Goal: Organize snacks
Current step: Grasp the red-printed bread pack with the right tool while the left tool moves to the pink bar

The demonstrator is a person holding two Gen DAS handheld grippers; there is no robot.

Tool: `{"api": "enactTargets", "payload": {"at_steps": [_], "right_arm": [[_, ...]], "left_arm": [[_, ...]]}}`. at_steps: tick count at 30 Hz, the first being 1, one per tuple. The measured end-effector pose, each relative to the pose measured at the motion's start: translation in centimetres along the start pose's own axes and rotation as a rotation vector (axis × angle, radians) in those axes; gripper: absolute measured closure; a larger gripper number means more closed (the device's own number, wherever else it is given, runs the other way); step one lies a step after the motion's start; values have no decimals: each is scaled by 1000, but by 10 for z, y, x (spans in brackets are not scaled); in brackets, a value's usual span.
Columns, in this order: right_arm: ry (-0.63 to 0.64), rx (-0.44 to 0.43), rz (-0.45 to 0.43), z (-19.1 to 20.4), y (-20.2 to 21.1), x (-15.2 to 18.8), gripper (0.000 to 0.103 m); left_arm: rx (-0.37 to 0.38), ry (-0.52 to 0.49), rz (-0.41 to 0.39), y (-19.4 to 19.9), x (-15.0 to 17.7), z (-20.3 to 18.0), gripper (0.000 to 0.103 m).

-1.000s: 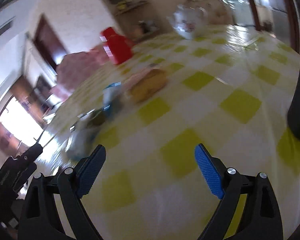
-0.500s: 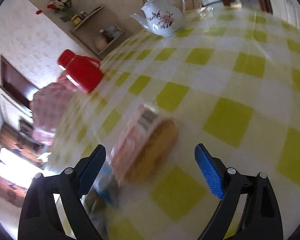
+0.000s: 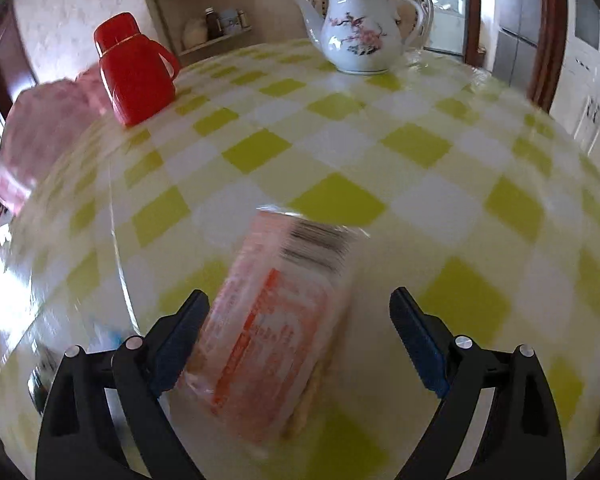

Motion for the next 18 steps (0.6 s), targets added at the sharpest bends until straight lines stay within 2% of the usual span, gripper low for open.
{"api": "enactTargets", "payload": {"at_steps": [3, 5, 7, 10, 11, 12, 15, 18], "right_arm": [[50, -41, -8, -11, 5, 6, 15], [89, -30, -10, -14, 0, 8, 15], [97, -15, 30, -14, -8, 12, 14], [162, -24, 12, -4, -7, 11, 17], [177, -33, 4, -2, -5, 12, 41], [187, -38, -11, -2, -2, 12, 51], [158, -63, -20, -9, 8, 16, 55], [138, -111, -37, -15, 27, 25, 55]], "left_arm": [[8, 2, 10, 0, 1, -2, 2], [16, -10, 19, 0, 3, -5, 2], [17, -26, 23, -1, 5, -8, 2], [20, -41, 38, -2, 8, -10, 2], [26, -46, 49, -4, 9, -12, 2], [31, -57, 66, -6, 12, -14, 2], [38, -75, 84, -7, 12, -15, 2], [79, -34, 106, -1, 7, -14, 2]]}}
Point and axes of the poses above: each gripper's, at about its wrist camera, not at the fingertips, and y roughly against the way its jaws point, z to its left, x to its underside, the point moved 9 cm from there along -y, roughly the way its jaws point, and after that the axes turned 7 degrees about y, right-handed, at the moved point
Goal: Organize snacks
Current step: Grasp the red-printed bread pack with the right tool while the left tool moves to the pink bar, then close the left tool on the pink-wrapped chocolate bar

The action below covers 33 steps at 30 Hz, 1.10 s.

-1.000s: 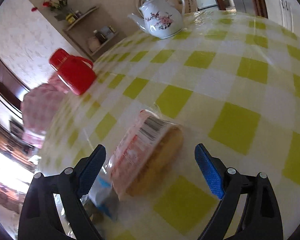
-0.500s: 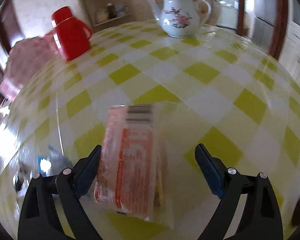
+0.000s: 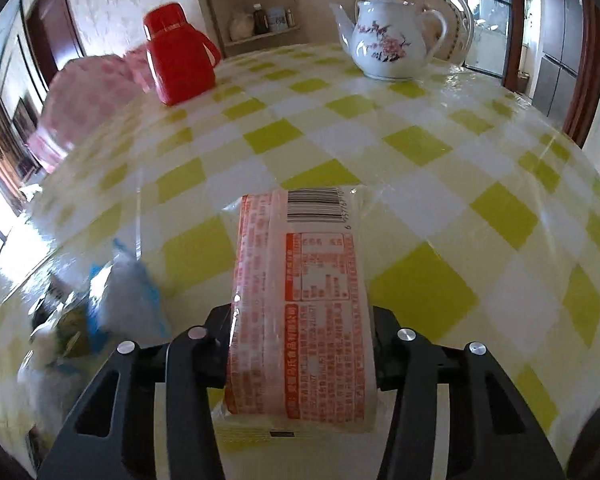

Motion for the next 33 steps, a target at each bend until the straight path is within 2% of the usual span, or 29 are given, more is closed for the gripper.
{"api": "enactTargets", "payload": {"at_steps": [2, 4, 7, 9, 10, 13, 15, 19, 23, 24, 26, 27, 28, 30, 33], "right_arm": [[4, -25, -30, -1, 20, 9, 55], [-10, -61, -49, -1, 35, 19, 55], [-22, -101, -72, 3, 53, 28, 55], [-4, -118, -106, 10, 68, 29, 55], [1, -130, -120, 14, 74, 28, 55], [11, -170, -144, 23, 85, 24, 55], [21, -182, -139, 28, 86, 25, 55], [29, -208, -112, 35, 82, 30, 55], [40, -202, -111, 38, 81, 33, 55], [39, -201, -109, 38, 80, 33, 55], [36, -199, -103, 37, 78, 35, 55], [34, -199, -101, 37, 77, 35, 55], [32, -198, -98, 36, 76, 36, 55], [34, -195, -97, 35, 75, 37, 55], [37, -195, -100, 36, 75, 38, 55]], "left_arm": [[63, 41, 26, 10, -3, -1, 2], [86, 6, 64, 19, -2, -8, 2], [-24, -72, 55, 35, -2, -1, 2], [-82, -65, 64, 44, 4, 13, 2], [-115, -27, 88, 50, 12, 27, 2], [-150, 133, 156, 63, 44, 66, 2], [-179, 181, 204, 65, 63, 80, 2], [-246, 123, 288, 55, 97, 81, 2], [-307, 43, 224, 50, 96, 71, 2], [-311, 25, 225, 48, 98, 70, 6], [-337, -55, 212, 47, 104, 68, 26], [-334, -80, 202, 49, 105, 65, 47], [-285, -80, 203, 49, 105, 60, 65], [-214, -80, 215, 45, 106, 54, 77], [-188, -116, 192, 46, 102, 44, 82]]}}
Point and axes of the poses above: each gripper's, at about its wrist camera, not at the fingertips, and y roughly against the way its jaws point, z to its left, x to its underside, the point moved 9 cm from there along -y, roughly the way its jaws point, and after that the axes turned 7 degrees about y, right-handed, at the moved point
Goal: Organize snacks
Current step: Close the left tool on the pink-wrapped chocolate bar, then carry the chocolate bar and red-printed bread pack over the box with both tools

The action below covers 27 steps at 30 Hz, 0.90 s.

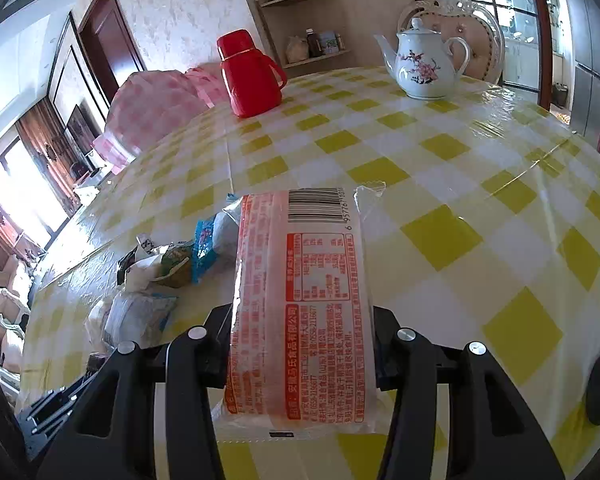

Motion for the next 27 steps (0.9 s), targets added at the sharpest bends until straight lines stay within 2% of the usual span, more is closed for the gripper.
{"api": "enactTargets", "payload": {"at_steps": [4, 7, 8, 9, 10, 12, 15, 16, 17, 18, 19, 21, 27], "right_arm": [[-15, -9, -10, 0, -1, 4, 55], [-12, -17, -4, 4, -3, 8, 55], [-8, -9, -2, 3, -4, 10, 55], [-3, 0, 2, 3, -5, 11, 55], [-2, 9, 9, 2, -7, 14, 55], [-10, 18, 22, 0, -9, 18, 55], [-21, 26, 30, -3, -10, 22, 55], [-26, 25, 29, -3, -9, 23, 55], [-28, 23, 26, -4, -8, 23, 55], [-28, 20, 24, -3, -7, 24, 55], [-27, 12, 21, -1, -6, 24, 55], [-24, -13, 12, 3, -3, 25, 55], [-28, -122, -18, 22, 5, 25, 55]], "left_arm": [[-3, -38, -57, 3, -8, -16, 85], [-4, -22, -40, 0, -6, -13, 82], [8, 4, -32, 0, -6, -9, 75], [5, 29, -15, -1, -6, -2, 43], [-19, 48, -1, -3, -5, 6, 17], [-30, 52, 19, -7, -4, 8, 16], [-44, -42, 37, -12, 0, -8, 16], [-49, -66, 43, -14, 1, -11, 17], [-54, -79, 48, -15, 2, -13, 24], [-68, -76, 46, -15, 2, -11, 49], [-59, -63, 39, -14, 2, -9, 84], [-15, -40, 41, -13, 2, -7, 83], [-4, 18, -27, -1, -5, 2, 84]]}}
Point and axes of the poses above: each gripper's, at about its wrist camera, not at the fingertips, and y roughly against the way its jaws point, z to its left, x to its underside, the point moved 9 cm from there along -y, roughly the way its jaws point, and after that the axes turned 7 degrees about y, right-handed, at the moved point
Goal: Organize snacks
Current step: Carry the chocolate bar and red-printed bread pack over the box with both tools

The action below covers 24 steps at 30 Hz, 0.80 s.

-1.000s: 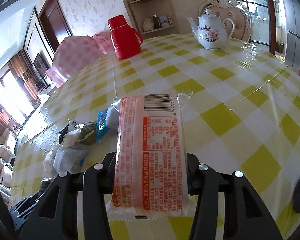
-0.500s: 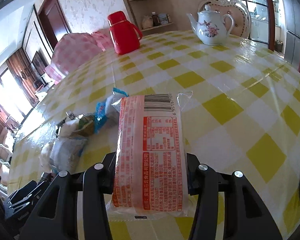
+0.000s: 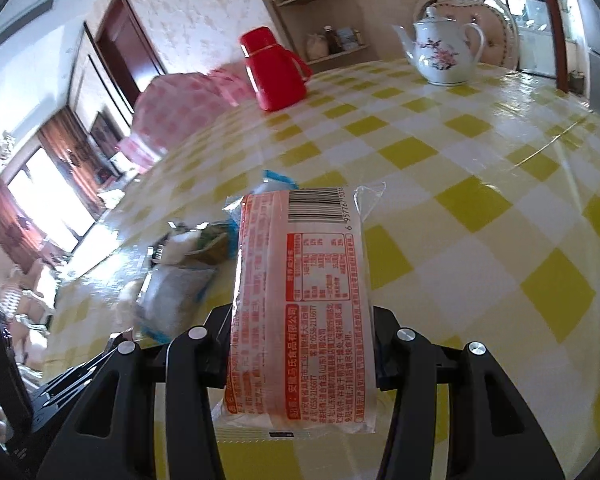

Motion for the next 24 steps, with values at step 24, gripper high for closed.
{"api": "enactTargets", "payload": {"at_steps": [24], "right_arm": [[85, -250, -101, 84, 48, 23, 55]], "left_arm": [[10, 114, -247, 78, -3, 30, 84]]}}
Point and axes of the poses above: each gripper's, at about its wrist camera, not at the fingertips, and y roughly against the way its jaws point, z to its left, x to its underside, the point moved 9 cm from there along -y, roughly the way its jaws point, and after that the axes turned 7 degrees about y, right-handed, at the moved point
